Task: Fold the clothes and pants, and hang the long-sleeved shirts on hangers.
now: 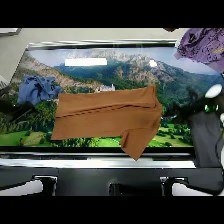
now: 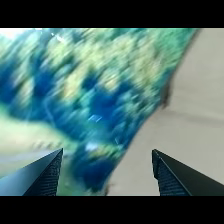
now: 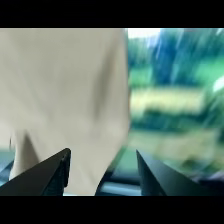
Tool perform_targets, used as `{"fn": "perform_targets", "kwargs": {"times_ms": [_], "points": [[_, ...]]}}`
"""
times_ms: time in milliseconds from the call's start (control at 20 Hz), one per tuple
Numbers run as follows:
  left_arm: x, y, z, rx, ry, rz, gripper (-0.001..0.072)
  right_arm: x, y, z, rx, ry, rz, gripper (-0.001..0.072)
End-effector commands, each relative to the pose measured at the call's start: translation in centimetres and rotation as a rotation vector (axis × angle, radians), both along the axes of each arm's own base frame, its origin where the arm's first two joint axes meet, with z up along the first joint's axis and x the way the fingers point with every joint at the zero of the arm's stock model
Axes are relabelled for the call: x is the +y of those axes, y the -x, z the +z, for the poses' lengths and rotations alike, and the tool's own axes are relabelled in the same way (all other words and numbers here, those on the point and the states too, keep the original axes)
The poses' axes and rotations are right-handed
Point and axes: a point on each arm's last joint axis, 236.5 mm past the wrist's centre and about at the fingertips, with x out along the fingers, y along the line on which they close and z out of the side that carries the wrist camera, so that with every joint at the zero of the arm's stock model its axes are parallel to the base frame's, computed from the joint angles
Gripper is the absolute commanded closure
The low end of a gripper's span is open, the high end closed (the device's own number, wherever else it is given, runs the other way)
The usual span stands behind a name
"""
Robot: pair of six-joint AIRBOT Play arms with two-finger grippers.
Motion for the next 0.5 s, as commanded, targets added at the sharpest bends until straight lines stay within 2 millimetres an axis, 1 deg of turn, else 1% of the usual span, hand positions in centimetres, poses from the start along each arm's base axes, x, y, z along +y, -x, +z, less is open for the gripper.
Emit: {"fn": "perform_targets", "kwargs": {"times_ms": [0,100,200,250,350,450], "points": [[0.7,3.4,0.0,-0.024,-0.014,0.098,0.0078,5.4,6.7,-2.7,0.022,-0.193,-0.088,0.0236],[0.2,3.9,0.0,-0.025,-0.011,0.097,0.0078,7.1,8.7,-4.2,0.032,-0.247,-0.134,0.0236],[0.0,4.1,0.1,-0.021,-0.003,0.106,0.0079,7.8,10.7,-6.0,0.065,-0.255,-0.142,0.0236],[-0.1,4.0,0.1,-0.022,0.002,0.107,0.0078,7.9,11.2,-6.6,0.069,-0.252,-0.138,0.0236],[-0.3,3.9,0.2,-0.026,0.012,0.119,0.0078,7.9,11.6,-7.3,0.069,-0.246,-0.145,0.0236],[-0.3,3.9,0.2,-0.024,0.013,0.123,0.0078,8.0,11.0,-7.5,0.043,-0.248,-0.173,0.0236]]}}
